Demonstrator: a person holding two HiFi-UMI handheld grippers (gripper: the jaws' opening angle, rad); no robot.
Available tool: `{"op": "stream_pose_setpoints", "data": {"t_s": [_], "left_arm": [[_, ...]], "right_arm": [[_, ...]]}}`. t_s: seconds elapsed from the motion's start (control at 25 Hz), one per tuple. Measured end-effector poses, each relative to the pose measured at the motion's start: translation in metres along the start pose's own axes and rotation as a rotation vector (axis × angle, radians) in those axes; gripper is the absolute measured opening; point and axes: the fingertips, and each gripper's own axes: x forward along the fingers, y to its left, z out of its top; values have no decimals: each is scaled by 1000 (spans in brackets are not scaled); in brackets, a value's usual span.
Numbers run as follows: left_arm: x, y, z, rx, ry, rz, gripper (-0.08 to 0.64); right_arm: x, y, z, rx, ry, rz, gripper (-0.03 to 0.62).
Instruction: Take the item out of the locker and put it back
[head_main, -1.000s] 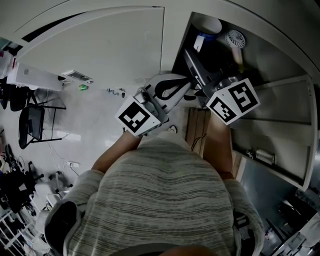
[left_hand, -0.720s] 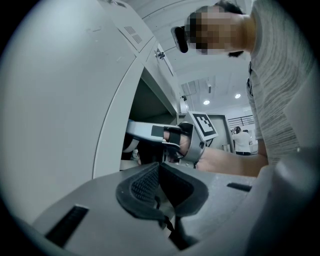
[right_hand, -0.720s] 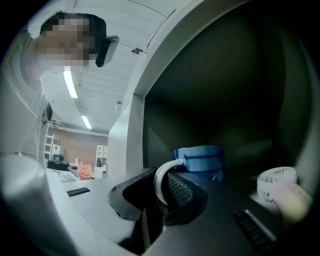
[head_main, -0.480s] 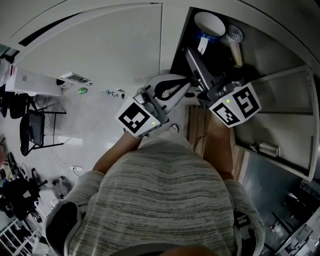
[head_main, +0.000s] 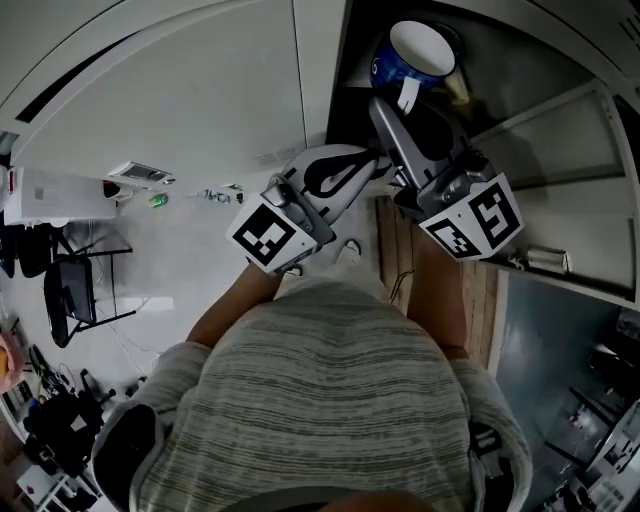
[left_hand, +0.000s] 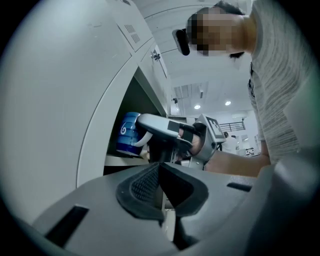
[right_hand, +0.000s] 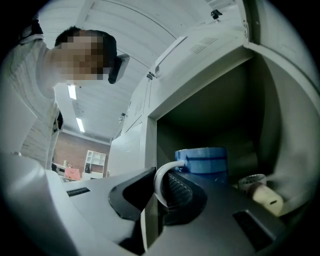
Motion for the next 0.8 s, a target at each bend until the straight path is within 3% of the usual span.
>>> {"op": "stream_pose_setpoints", "data": {"t_s": [0.4, 0.8], "left_arm": [[-15, -38, -5, -40, 4, -174, 8], [-45, -101, -7, -56, 6, -378, 8]], "right_arm": [[-41, 35, 17, -64, -28, -177, 54], [-93, 96, 22, -123, -19, -367, 54]]}}
